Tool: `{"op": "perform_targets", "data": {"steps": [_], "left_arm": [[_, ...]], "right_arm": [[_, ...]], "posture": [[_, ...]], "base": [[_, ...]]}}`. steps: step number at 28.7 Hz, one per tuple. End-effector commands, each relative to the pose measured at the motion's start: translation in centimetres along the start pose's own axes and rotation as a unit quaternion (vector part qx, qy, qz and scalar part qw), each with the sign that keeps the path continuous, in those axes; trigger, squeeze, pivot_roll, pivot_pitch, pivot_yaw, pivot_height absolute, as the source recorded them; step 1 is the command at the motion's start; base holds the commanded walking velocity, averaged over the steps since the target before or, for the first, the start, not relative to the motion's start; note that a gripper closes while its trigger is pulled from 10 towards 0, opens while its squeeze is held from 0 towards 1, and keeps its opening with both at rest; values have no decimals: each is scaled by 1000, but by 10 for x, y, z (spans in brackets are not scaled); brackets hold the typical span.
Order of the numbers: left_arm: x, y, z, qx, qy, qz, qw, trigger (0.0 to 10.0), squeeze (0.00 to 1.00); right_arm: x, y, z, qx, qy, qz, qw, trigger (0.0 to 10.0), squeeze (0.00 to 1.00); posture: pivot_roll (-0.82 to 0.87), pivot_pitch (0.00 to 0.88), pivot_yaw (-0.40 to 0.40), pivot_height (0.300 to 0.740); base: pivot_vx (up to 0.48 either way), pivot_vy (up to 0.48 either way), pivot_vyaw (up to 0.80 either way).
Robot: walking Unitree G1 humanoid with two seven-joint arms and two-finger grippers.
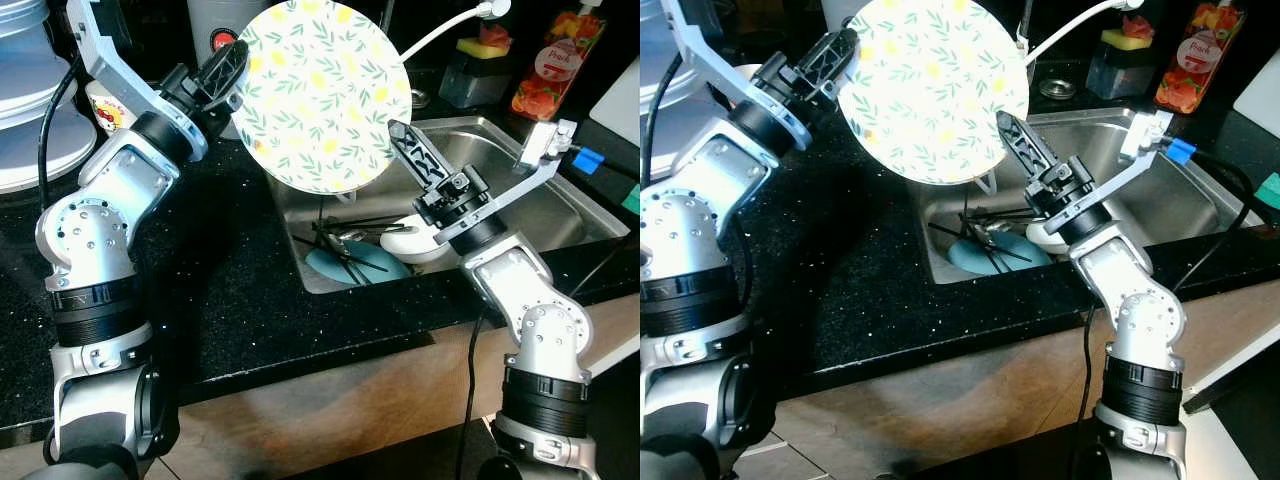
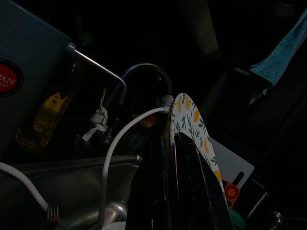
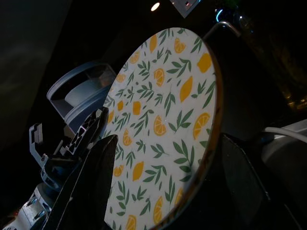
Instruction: Kitchen organization
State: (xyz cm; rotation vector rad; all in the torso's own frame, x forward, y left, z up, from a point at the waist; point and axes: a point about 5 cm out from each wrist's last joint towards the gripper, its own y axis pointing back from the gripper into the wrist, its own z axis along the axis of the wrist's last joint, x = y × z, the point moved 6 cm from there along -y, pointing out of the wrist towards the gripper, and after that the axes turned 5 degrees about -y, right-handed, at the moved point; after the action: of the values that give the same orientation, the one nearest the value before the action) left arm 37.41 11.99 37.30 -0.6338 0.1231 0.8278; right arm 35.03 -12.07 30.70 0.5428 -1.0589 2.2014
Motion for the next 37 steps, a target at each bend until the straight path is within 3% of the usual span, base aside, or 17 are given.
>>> {"op": "perform_targets", "data": {"steps": [1, 8, 14, 15, 16, 17, 18, 19, 27, 28, 33, 36, 37], "left_arm": [[-7, 0, 2, -7, -5, -13, 1000, 10000, 0], [-8, 1, -6, 3, -8, -12, 1000, 10000, 0], [-12, 0, -15, 14, 0, -20, 1000, 10000, 0], [-13, 0, -17, 17, 1, -20, 1000, 10000, 0], [-13, 1, -19, 19, 3, -20, 1000, 10000, 0], [-13, 1, -19, 19, 3, -20, 1000, 10000, 0], [-11, 1, -22, 22, 5, -17, 1000, 10000, 0], [-10, 1, -24, 25, 8, -13, 1000, 10000, 0], [-5, -1, -20, 2, 2, 9, 1000, 10000, 0], [-2, -2, -18, -4, 5, 14, 1000, 10000, 1000], [-8, 1, -9, -18, -7, -4, 1000, 10000, 1000], [-4, 3, -8, -12, 7, 6, 1000, 10000, 1000], [-4, 5, -4, -15, 8, 5, 1000, 10000, 0]], "right_arm": [[5, -2, -3, 3, -15, 13, 1000, 10000, 0], [12, -4, -5, 0, -46, 33, 998, 10000, 0], [18, -8, -20, 19, -64, 45, 997, 10000, 0], [18, -8, -22, 21, -64, 46, 997, 9608, 0], [18, -9, -24, 22, -63, 44, 997, 7098, 0], [18, -9, -24, 22, -63, 44, 997, 7098, 0], [15, -10, -26, 24, -62, 37, 997, 1961, 0], [12, -10, -27, 25, -61, 28, 997, 0, 0], [-3, -9, -22, 8, -72, -5, 997, 0, 0], [-4, -8, -20, 5, -74, -6, 997, 0, 0], [-7, -6, -13, -13, -76, -9, 997, 0, 0], [-10, -6, -9, -20, -73, -16, 997, 0, 0], [-11, -6, -6, -24, -71, -20, 997, 0, 0]], "posture": [[117, 52, -13, 740], [117, 53, -14, 740], [117, 54, -15, 740], [120, 55, -16, 740], [120, 55, -16, 740], [120, 55, -16, 740], [120, 55, -16, 740], [120, 56, -16, 740], [119, 58, -15, 740], [119, 59, -15, 740], [121, 60, -13, 740], [121, 60, -13, 740], [121, 60, -13, 740]], "base": [[0, 0, 0], [0, 0, 0], [0, 0, 0], [0, 0, 0], [0, 0, 0], [0, 0, 0], [0, 0, 0], [0, 0, 0], [0, 0, 0], [0, 0, 0], [0, 0, 0], [0, 0, 0], [0, 0, 0]]}}
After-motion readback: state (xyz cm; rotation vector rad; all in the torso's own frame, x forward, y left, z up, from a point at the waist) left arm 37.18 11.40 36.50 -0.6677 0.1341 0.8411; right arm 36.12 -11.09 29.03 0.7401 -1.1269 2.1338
